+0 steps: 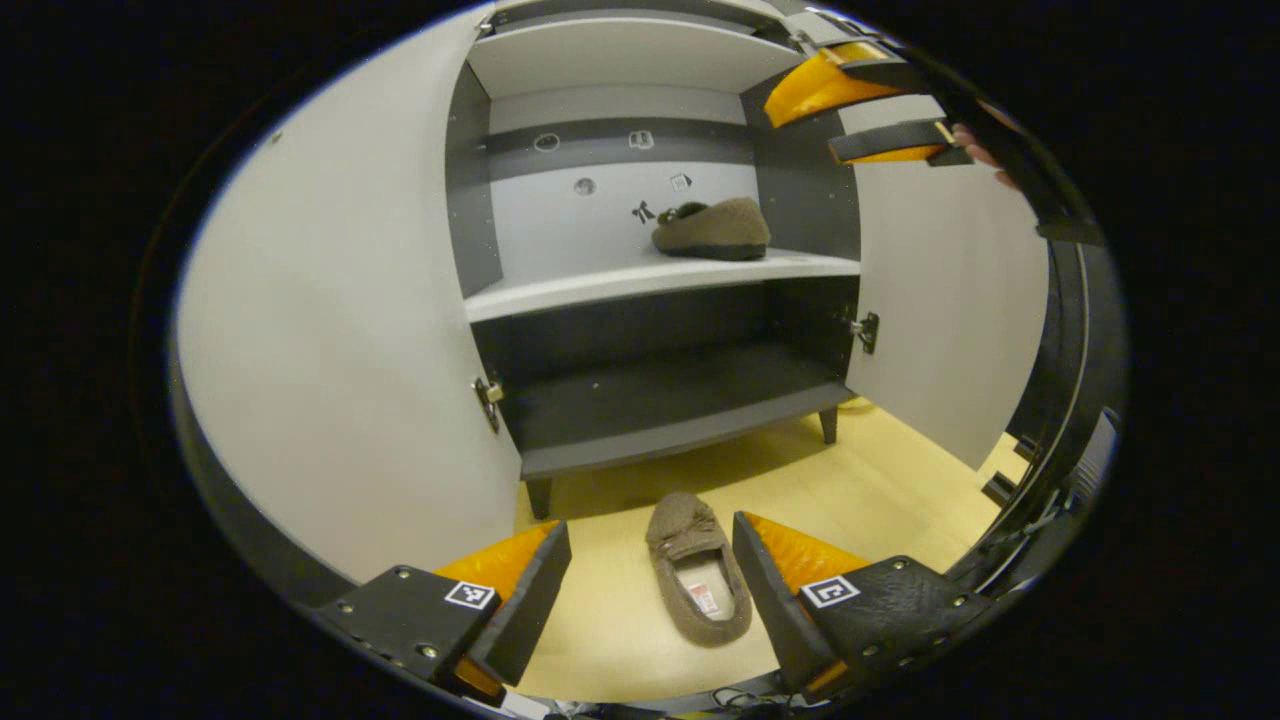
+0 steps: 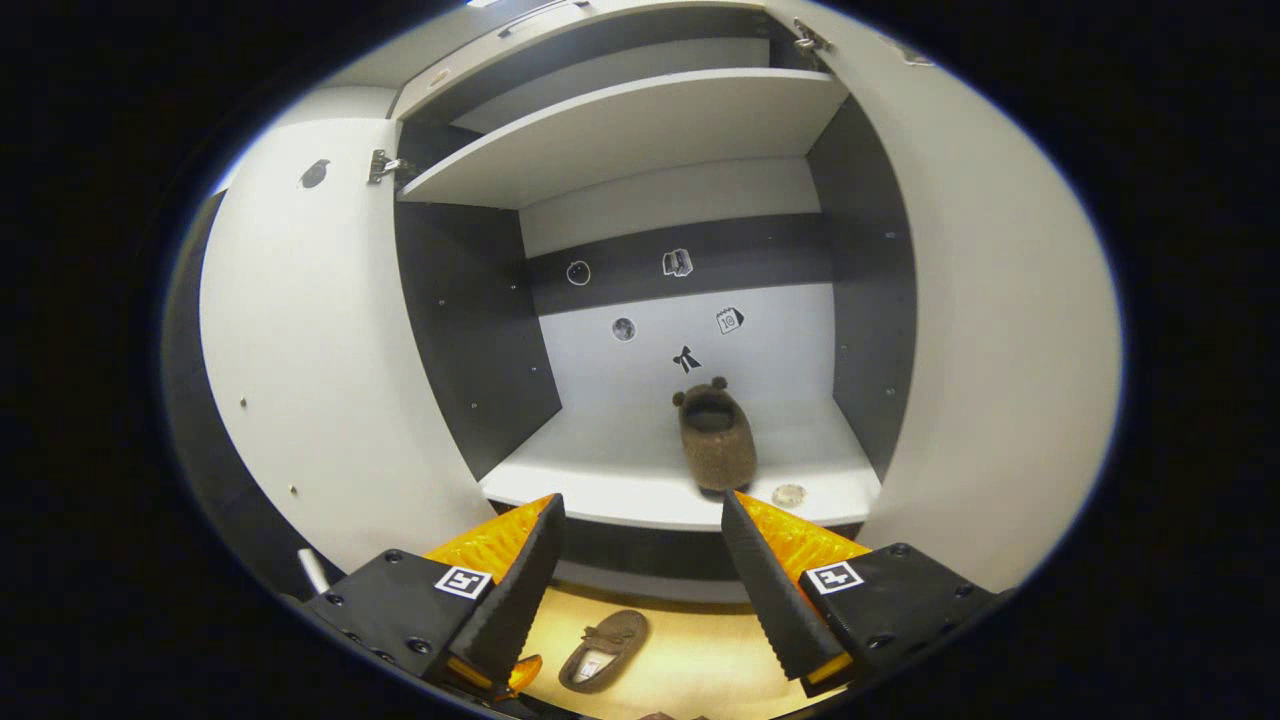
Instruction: Grab one shoe with the right hand and put it into the shoe cabinet, grab the other shoe with the left hand and put it into the shoe cabinet; then close the right door with the right hand and the left door with the left hand.
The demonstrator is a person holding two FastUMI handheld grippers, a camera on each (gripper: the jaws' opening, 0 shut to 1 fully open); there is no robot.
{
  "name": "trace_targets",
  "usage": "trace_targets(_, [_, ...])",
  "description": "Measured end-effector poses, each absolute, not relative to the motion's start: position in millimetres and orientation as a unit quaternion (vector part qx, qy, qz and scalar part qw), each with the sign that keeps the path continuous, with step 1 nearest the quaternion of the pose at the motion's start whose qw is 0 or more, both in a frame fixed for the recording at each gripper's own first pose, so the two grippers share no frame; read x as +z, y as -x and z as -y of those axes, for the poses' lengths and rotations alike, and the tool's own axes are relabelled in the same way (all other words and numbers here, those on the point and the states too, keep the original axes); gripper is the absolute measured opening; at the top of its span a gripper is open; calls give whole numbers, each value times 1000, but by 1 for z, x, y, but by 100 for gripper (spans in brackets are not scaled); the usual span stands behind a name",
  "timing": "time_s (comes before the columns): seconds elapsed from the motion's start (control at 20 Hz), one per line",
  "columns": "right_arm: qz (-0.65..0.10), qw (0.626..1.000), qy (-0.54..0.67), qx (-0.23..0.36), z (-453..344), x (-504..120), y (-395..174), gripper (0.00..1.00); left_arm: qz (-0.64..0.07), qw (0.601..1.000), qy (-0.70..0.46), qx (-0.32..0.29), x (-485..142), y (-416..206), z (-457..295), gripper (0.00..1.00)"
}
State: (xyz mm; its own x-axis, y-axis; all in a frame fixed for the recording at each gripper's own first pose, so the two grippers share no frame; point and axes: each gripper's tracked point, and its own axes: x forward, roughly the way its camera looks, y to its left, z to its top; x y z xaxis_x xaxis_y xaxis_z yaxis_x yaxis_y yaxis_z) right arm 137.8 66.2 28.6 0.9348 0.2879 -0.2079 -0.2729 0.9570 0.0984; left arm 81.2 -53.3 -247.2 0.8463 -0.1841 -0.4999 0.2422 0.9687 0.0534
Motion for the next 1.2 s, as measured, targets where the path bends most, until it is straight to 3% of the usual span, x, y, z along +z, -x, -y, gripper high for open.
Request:
trace_targets(0.05, [-111, 984, -31, 134, -60, 20, -126, 92, -266, 954, -60, -120, -262, -85, 54, 94])
trace_targets(0.1, [-111, 985, -31, 128, -56, 14, -113, 98, -282, 949, -67, -129, -278, -89, 56, 94])
trace_targets(0.4, [-106, 990, -37, 90, -26, -19, -46, 98, -381, 909, -84, -147, -367, -107, 58, 94])
trace_targets(0.55, [-109, 992, -42, 53, -5, -33, -17, 98, -405, 894, -98, -164, -385, -112, 68, 94])
trace_targets(0.6, [-115, 991, -45, 42, 2, -38, -10, 98, -409, 891, -102, -166, -393, -111, 71, 100])
trace_targets(0.7, [-135, 990, -39, 20, 18, -53, 5, 98, -415, 888, -104, -167, -399, -113, 74, 100])
trace_targets(0.75, [-145, 989, -32, 5, 27, -60, 13, 98, -420, 886, -101, -171, -403, -114, 76, 95])
trace_targets(0.8, [-154, 988, -29, -12, 37, -65, 20, 98, -425, 883, -95, -173, -406, -115, 76, 100])
trace_targets(0.85, [-158, 986, -28, -31, 47, -68, 28, 99, -427, 883, -86, -175, -409, -119, 76, 92])
trace_targets(0.9, [-159, 985, -29, -53, 58, -69, 35, 99, -425, 885, -77, -175, -411, -123, 79, 95])
trace_targets(1.05, [-158, 980, -45, -108, 82, -71, 53, 99, -428, 885, -56, -178, -420, -133, 85, 60])
trace_targets(1.1, [-159, 978, -49, -124, 93, -71, 59, 99, -431, 881, -49, -189, -421, -131, 90, 72])
trace_targets(1.15, [-160, 976, -52, -138, 104, -72, 65, 99, -430, 884, -43, -179, -422, -135, 87, 72])
trace_targets(1.2, [-160, 974, -56, -150, 115, -70, 70, 99, -439, 880, -36, -177, -425, -133, 89, 63])
